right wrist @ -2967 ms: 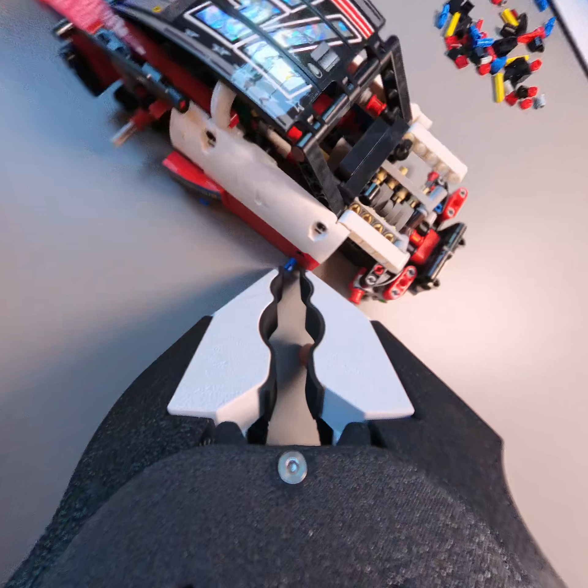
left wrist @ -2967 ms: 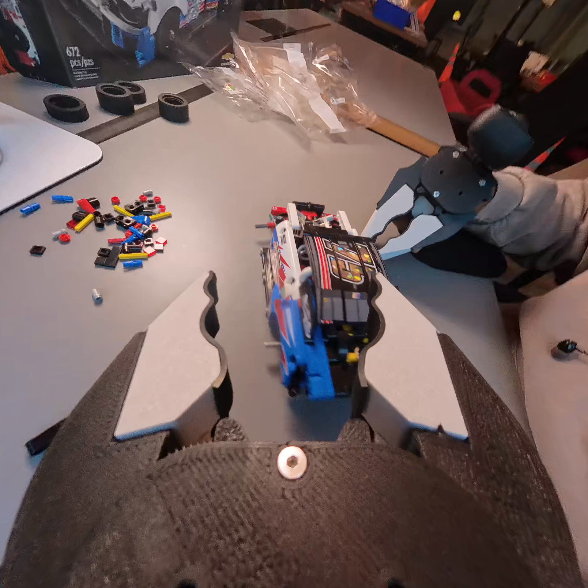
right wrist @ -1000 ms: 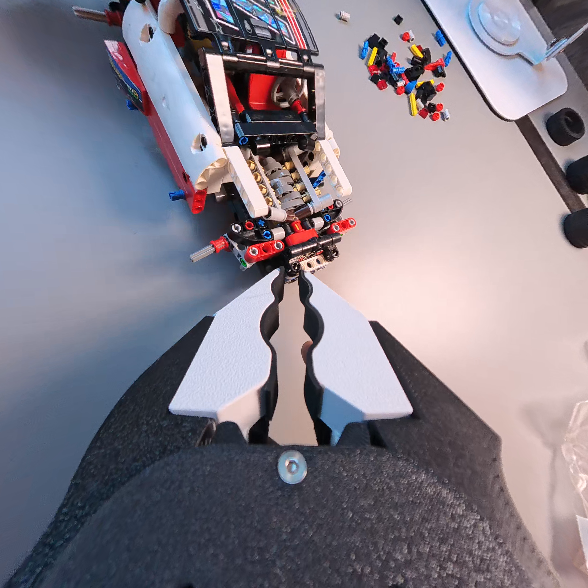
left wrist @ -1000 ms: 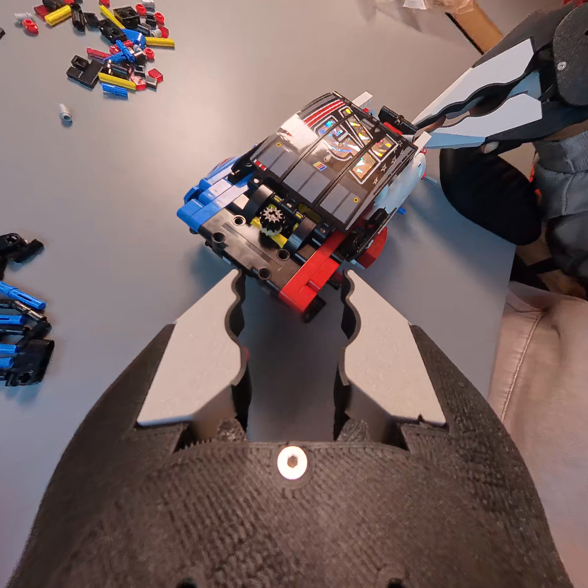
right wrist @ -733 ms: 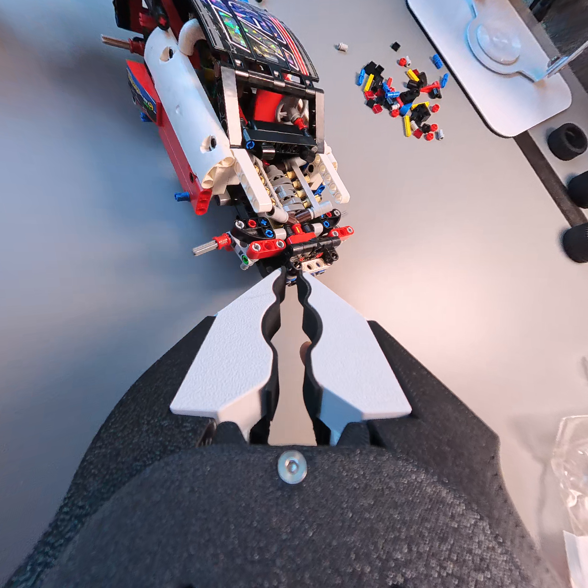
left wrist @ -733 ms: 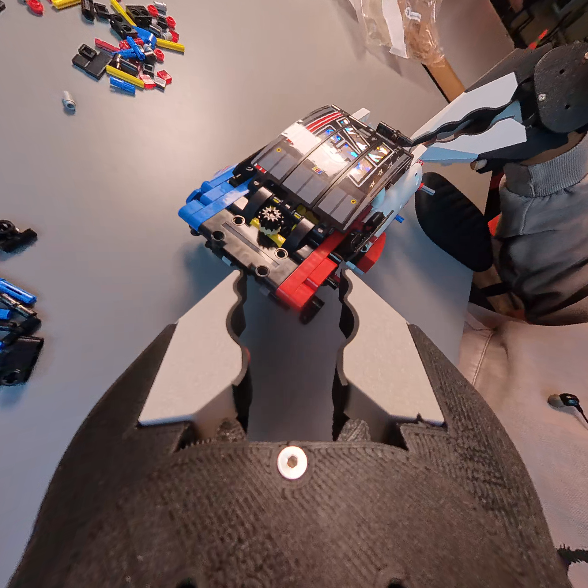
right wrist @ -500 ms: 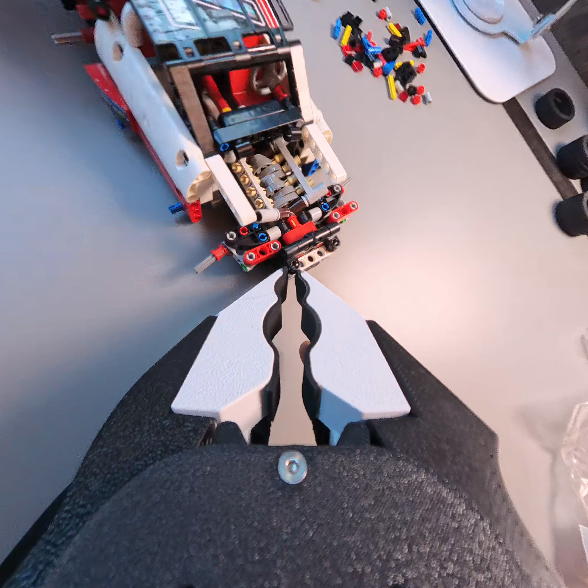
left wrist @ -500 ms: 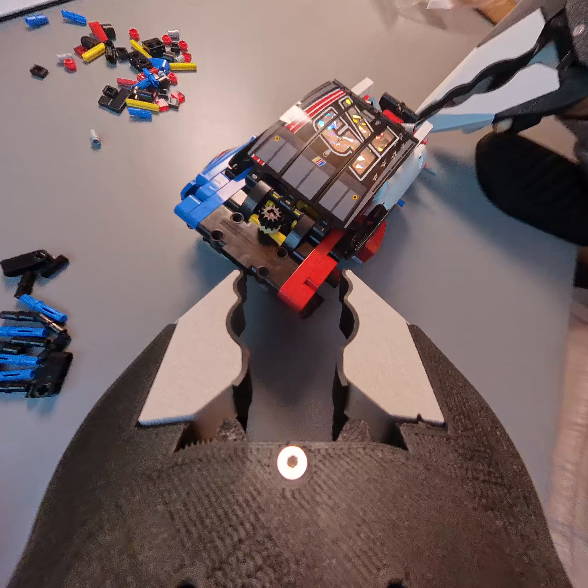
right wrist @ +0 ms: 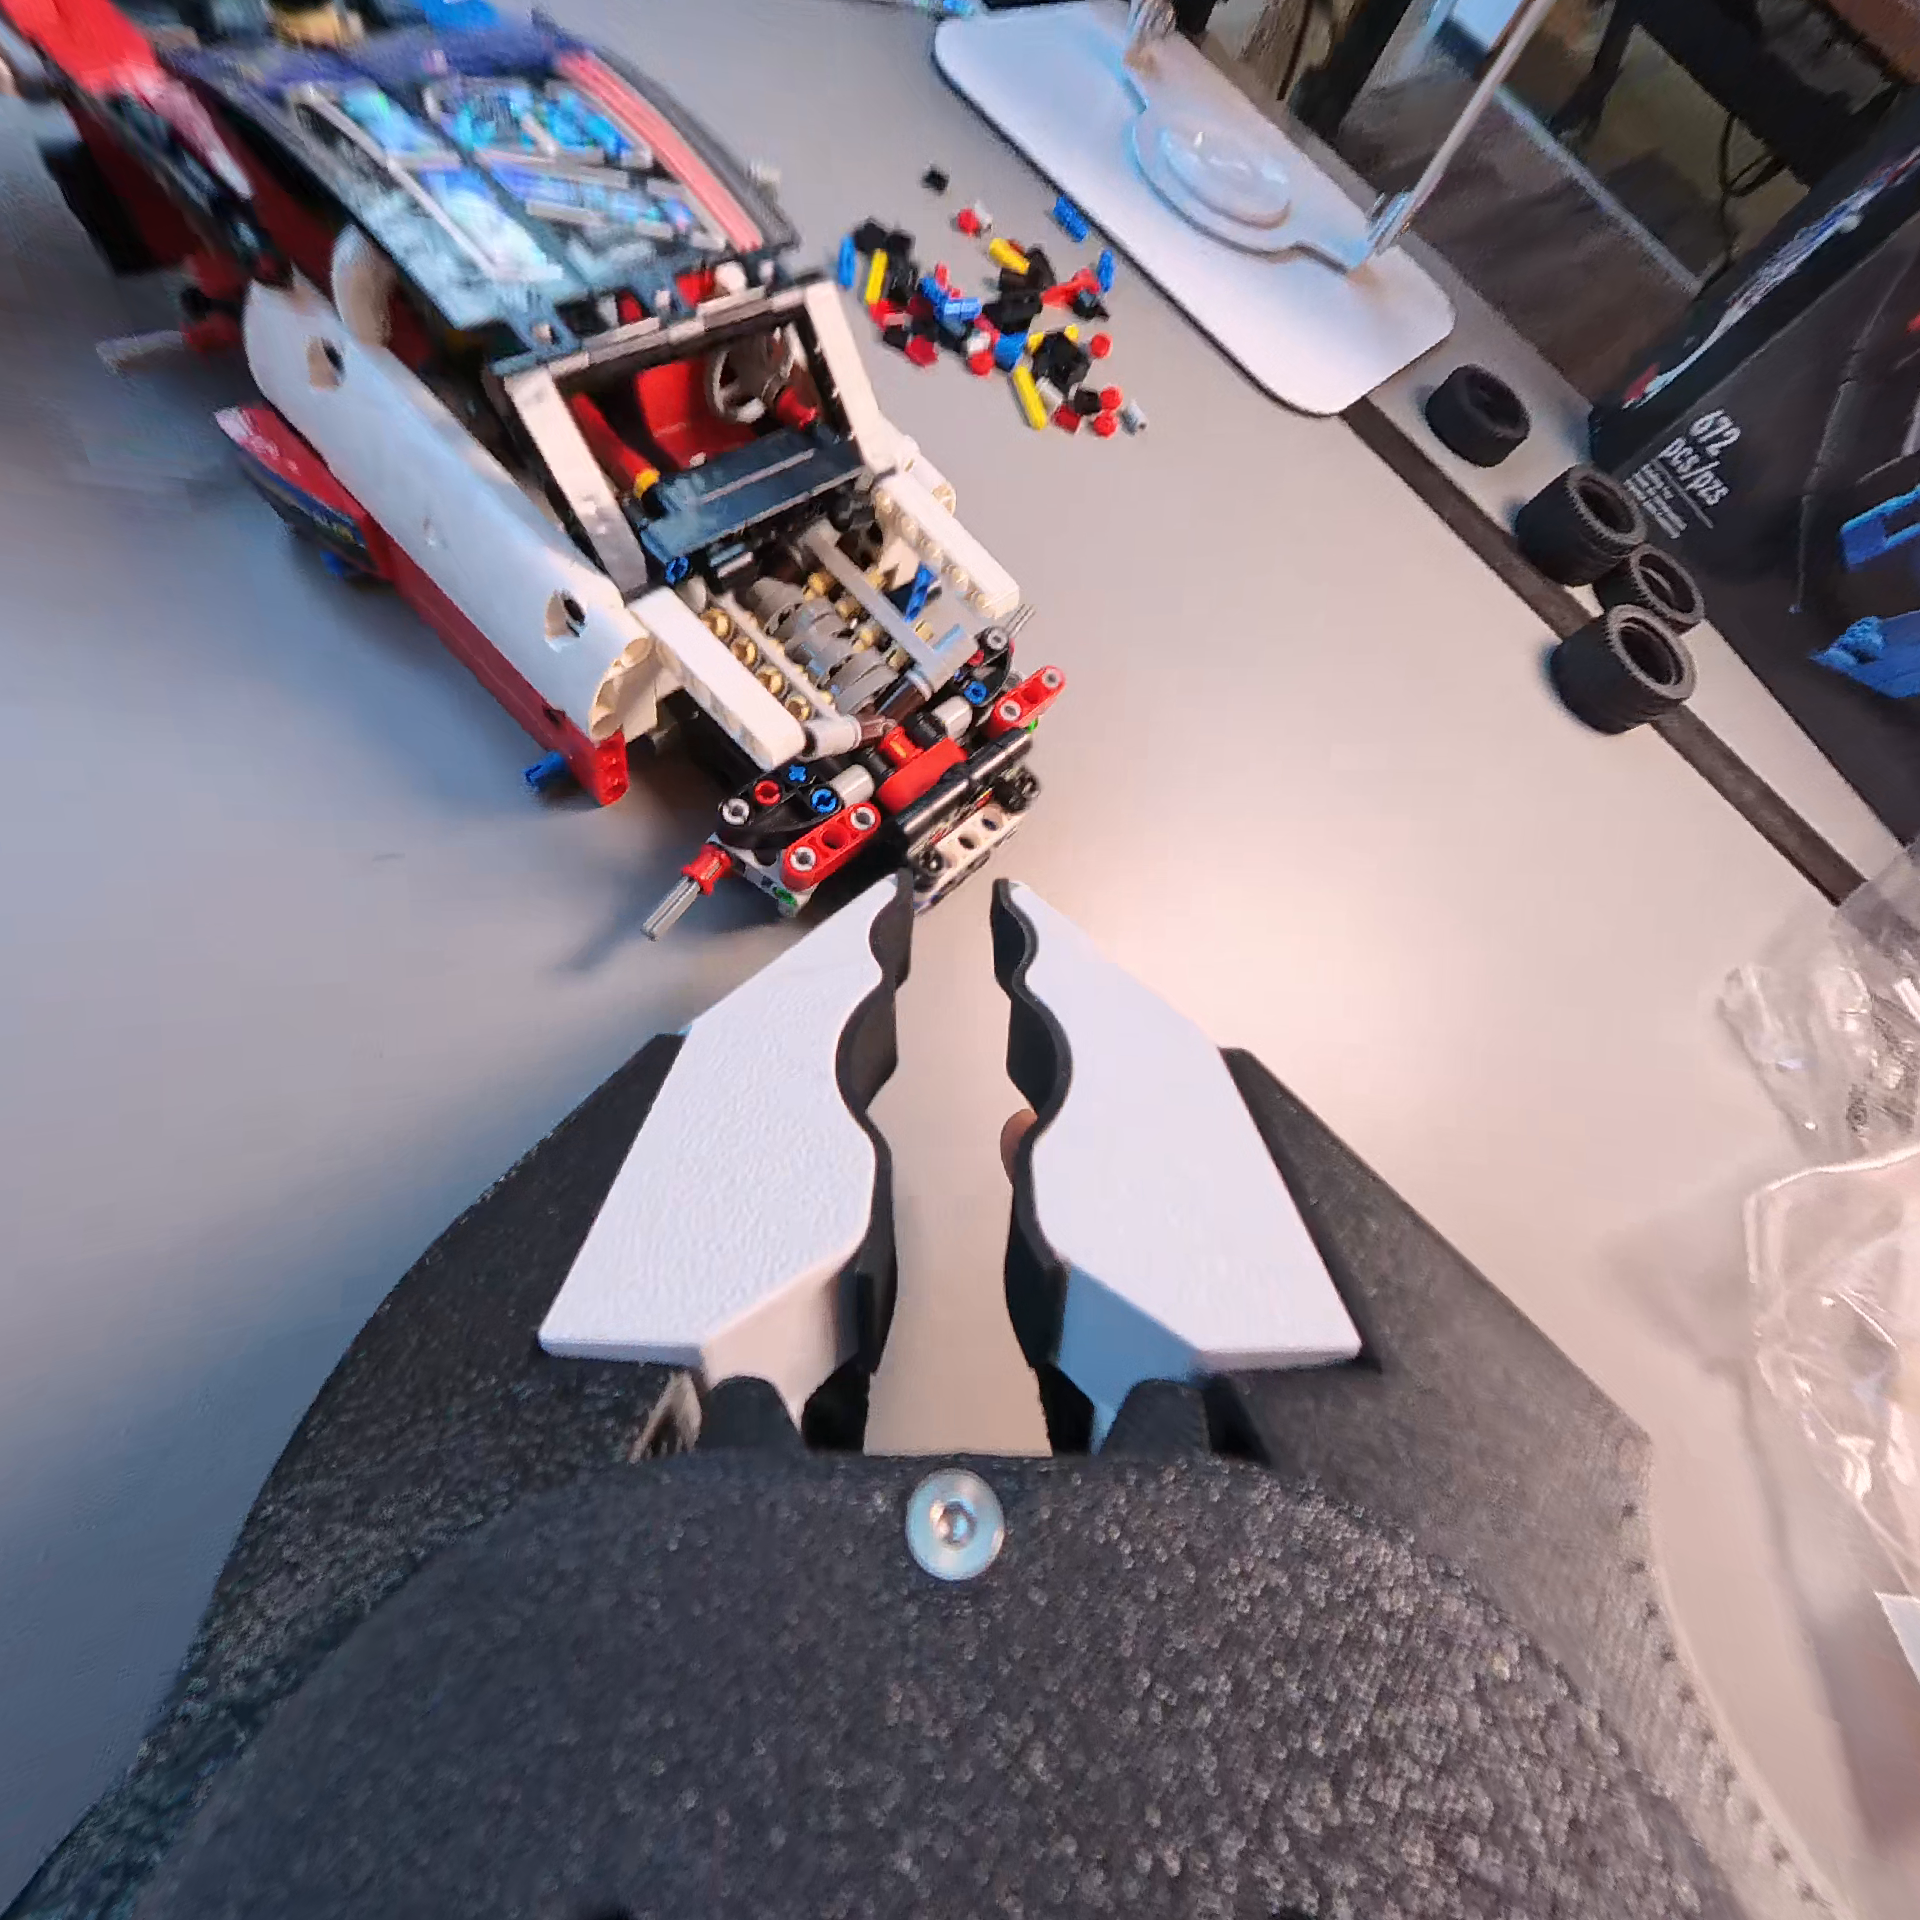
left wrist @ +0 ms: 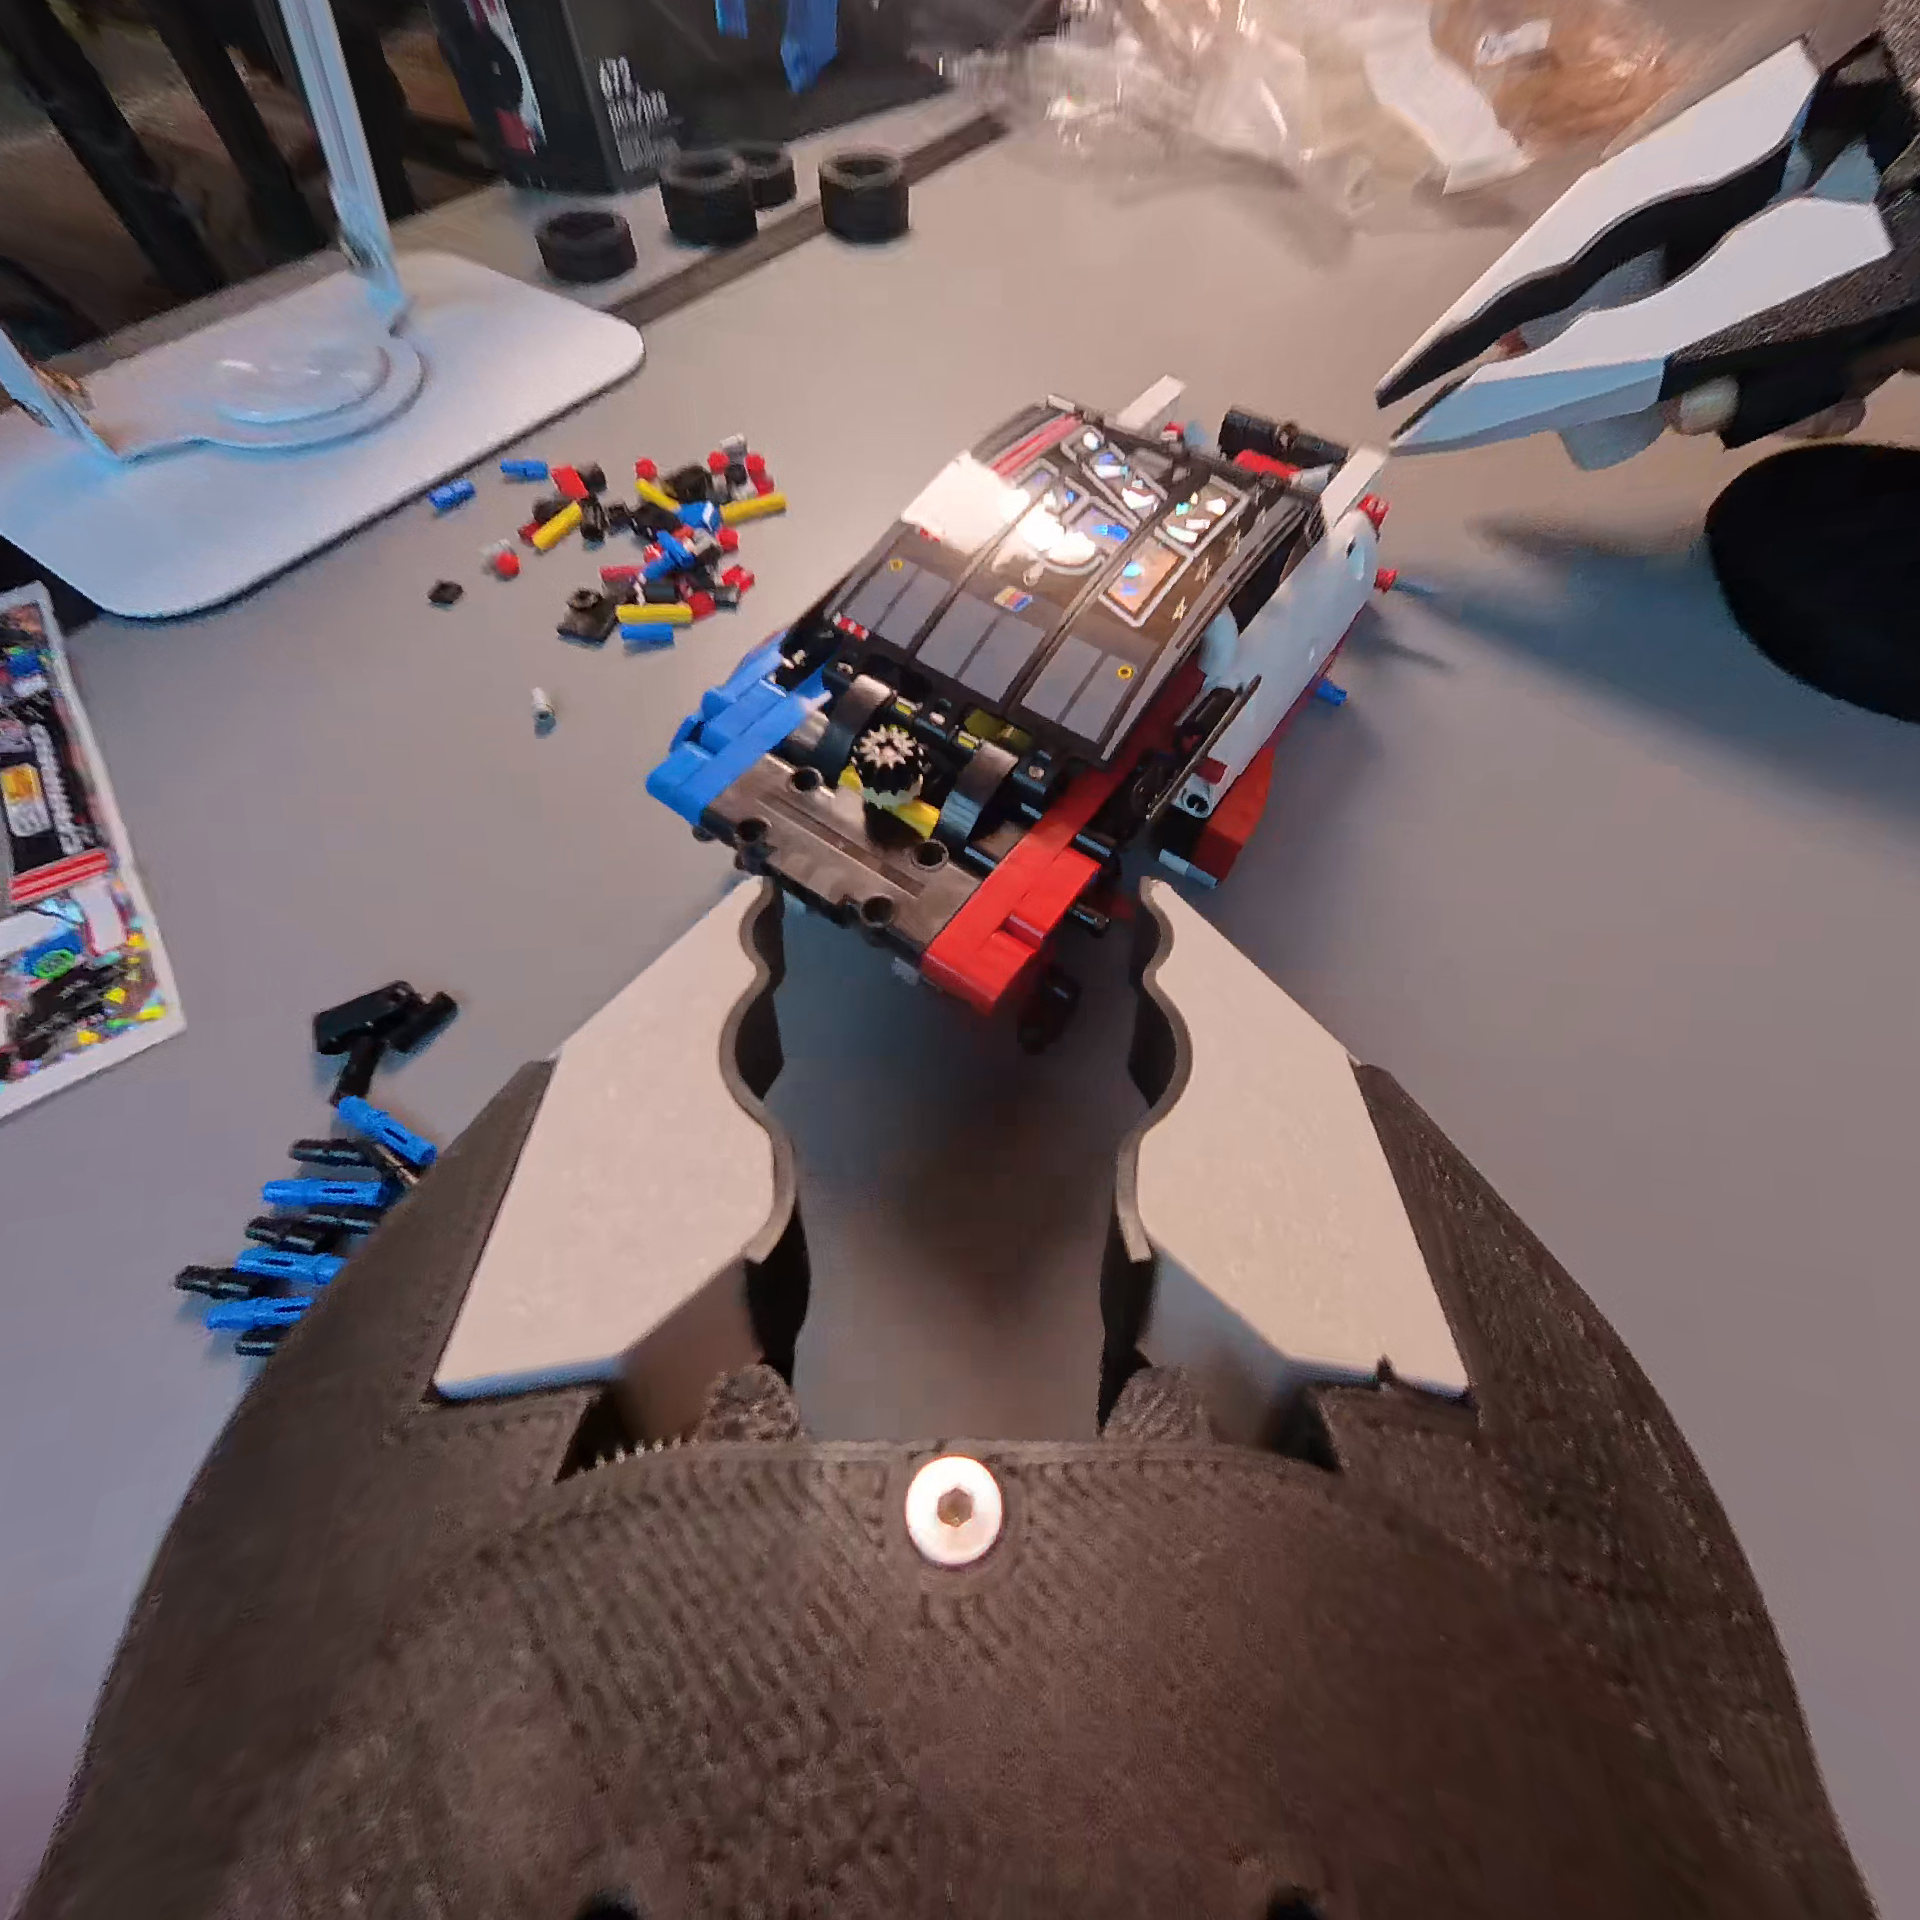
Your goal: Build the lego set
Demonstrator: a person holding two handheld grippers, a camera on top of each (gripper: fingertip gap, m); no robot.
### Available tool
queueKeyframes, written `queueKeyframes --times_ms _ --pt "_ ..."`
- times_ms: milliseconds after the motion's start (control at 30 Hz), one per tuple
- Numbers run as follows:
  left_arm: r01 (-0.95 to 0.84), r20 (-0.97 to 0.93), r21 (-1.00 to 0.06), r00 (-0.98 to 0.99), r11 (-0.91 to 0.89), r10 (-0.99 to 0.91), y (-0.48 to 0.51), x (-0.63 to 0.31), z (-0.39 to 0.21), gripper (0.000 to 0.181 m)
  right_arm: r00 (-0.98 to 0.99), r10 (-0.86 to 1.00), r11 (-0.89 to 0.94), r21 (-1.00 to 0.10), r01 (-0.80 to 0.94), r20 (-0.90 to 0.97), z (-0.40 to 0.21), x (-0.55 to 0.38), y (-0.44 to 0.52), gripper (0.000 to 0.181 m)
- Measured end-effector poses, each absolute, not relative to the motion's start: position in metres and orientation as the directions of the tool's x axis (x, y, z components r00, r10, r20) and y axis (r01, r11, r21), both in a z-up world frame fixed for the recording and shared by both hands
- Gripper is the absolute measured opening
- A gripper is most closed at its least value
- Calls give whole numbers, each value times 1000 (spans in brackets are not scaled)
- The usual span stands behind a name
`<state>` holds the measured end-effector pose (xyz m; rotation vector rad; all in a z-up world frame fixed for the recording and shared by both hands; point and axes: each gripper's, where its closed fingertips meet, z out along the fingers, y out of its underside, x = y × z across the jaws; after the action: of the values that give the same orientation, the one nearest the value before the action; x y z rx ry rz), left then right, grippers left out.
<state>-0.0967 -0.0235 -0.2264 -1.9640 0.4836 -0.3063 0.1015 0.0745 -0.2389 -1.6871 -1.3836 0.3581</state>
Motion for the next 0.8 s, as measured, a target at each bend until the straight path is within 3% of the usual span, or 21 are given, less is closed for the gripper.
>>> queueKeyframes --times_ms 33,133,233,500,700,800 --pt "-179 -26 -935 895 -307 -444 -23 -103 -213 66 345 895 24 -802 596 283 -231 101 76 14" --pt "-156 -134 -987 941 -49 -311 -22 -132 -166 69 387 898 24 -901 432 209 -201 91 82 20" --pt "-125 -138 -989 965 74 -222 -26 -148 -143 69 423 895 19 -961 277 140 -174 79 92 25" --pt "-62 -74 -995 984 77 -162 -24 -162 -145 69 429 890 138 -988 67 154 -98 16 133 28" --pt "-41 -47 -998 988 44 -149 -20 -170 -154 61 426 869 257 -966 41 249 -22 -73 192 2" --pt "-51 -57 -998 989 46 -139 -20 -171 -156 58 435 859 283 -958 39 271 10 -117 228 0"
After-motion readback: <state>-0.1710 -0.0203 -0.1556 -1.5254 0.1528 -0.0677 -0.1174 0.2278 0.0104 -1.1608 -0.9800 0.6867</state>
